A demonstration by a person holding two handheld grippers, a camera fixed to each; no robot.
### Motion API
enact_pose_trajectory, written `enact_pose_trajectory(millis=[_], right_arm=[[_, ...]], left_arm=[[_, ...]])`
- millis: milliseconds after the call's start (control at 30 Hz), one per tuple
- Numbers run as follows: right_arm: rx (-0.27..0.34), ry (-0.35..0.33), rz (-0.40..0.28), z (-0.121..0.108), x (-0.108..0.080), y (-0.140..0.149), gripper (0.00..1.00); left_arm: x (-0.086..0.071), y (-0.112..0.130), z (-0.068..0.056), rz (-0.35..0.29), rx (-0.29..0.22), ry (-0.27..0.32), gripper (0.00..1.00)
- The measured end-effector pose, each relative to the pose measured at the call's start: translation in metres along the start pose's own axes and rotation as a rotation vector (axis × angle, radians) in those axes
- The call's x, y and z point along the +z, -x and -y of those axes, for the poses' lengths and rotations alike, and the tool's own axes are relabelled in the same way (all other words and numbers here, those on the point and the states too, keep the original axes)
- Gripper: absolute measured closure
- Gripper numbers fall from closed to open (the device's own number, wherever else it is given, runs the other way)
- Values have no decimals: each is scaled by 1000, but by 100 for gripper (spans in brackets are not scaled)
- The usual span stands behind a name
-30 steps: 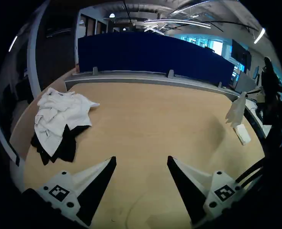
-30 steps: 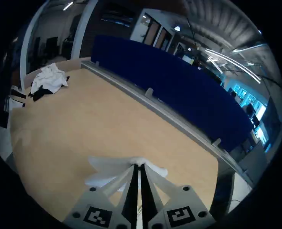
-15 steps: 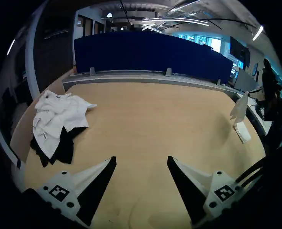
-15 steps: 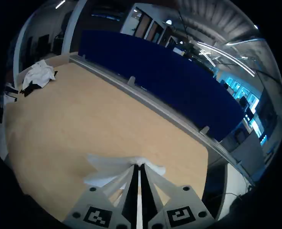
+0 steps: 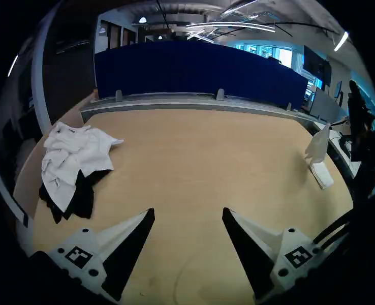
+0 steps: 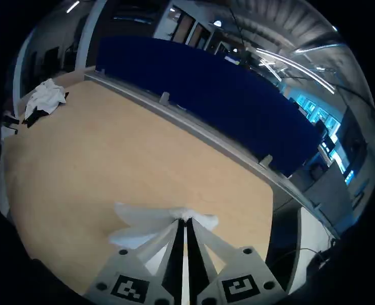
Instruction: Fold towel
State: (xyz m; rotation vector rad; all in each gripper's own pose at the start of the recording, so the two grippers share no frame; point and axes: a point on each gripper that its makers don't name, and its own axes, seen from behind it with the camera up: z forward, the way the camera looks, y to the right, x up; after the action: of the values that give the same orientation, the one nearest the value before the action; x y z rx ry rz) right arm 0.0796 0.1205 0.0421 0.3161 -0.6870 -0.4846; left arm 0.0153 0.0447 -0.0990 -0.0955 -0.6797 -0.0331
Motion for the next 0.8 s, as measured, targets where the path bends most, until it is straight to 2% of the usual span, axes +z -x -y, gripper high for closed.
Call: enact_pose_trajectory(millis=[500,800], right_arm=[[84,39,97,-11,-26,90,97],[157,72,171,-10,-32,151,97]], left_arm=[[2,0,-19,4,18,16,1],[1,1,-19,6,29,14,1]])
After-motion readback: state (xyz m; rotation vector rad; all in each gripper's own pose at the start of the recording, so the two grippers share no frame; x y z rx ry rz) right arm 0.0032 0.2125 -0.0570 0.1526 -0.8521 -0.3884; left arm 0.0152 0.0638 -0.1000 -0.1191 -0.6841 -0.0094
